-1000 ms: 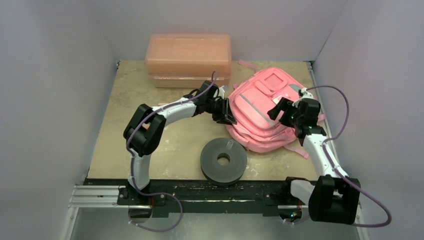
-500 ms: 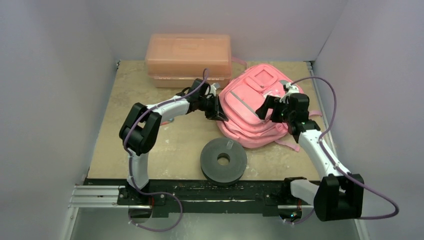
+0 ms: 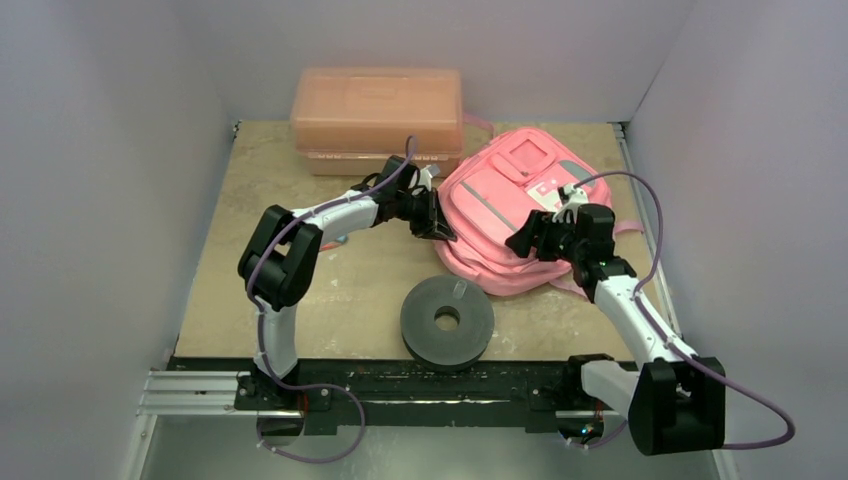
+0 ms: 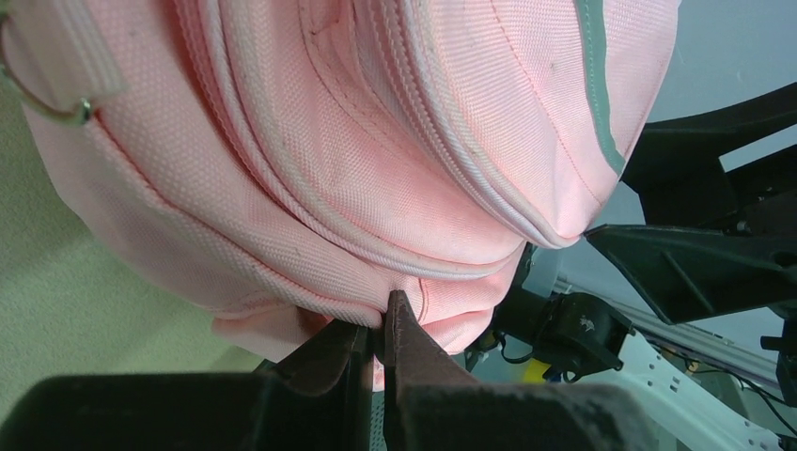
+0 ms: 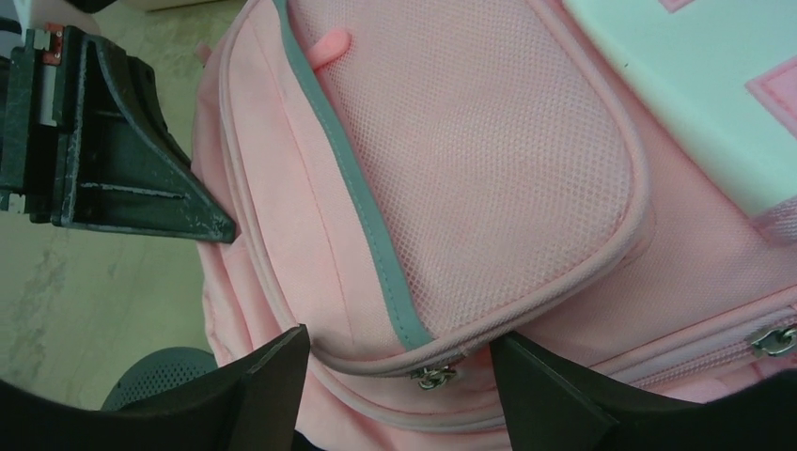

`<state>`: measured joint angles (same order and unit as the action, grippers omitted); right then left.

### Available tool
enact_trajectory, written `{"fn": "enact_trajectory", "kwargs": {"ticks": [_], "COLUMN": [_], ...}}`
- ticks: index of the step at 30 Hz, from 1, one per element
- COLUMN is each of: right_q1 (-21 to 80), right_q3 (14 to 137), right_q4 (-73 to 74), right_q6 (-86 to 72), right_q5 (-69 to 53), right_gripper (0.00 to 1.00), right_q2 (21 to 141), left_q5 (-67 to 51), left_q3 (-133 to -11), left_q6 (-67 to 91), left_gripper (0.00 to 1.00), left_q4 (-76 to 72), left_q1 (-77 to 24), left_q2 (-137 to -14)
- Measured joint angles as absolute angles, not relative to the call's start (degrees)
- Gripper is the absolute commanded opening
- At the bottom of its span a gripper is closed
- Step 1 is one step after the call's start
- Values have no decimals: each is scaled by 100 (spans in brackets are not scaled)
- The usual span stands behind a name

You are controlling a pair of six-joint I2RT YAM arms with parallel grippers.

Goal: Pack the student bag
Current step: Unzip the student bag at the center of the board.

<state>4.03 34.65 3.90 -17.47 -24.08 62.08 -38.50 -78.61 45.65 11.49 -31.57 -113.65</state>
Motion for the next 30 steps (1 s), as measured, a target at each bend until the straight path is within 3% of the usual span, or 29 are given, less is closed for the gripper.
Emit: {"fn": "enact_trajectory", "kwargs": {"ticks": [12,23,27,30], "right_q1": [799,873,886,934], "right_q3": [3500,3535,3535,3535], "right_q4": [1413,1428,1380,1376], "right_q6": [-1994,-2075,-2045,-2021], "right_q5": [-2338,-1450,-1288,-1240], "right_gripper": [53,52,35,11], "right_q2": [5686,5802,5833,5902], "left_q5": [-3922,-3920,-3918,-3903], "left_q3": [-7850,-7850,-7850,-7850], "left_q6": [4602,4611,4611,4613], "left_gripper": [0,0,0,0], "left_q4": [1055,1055,1046,1033], "left_q1": [-3159,-3229,-3267,-3280], "left_q2": [-11365,-11365,-11365,-11365]}}
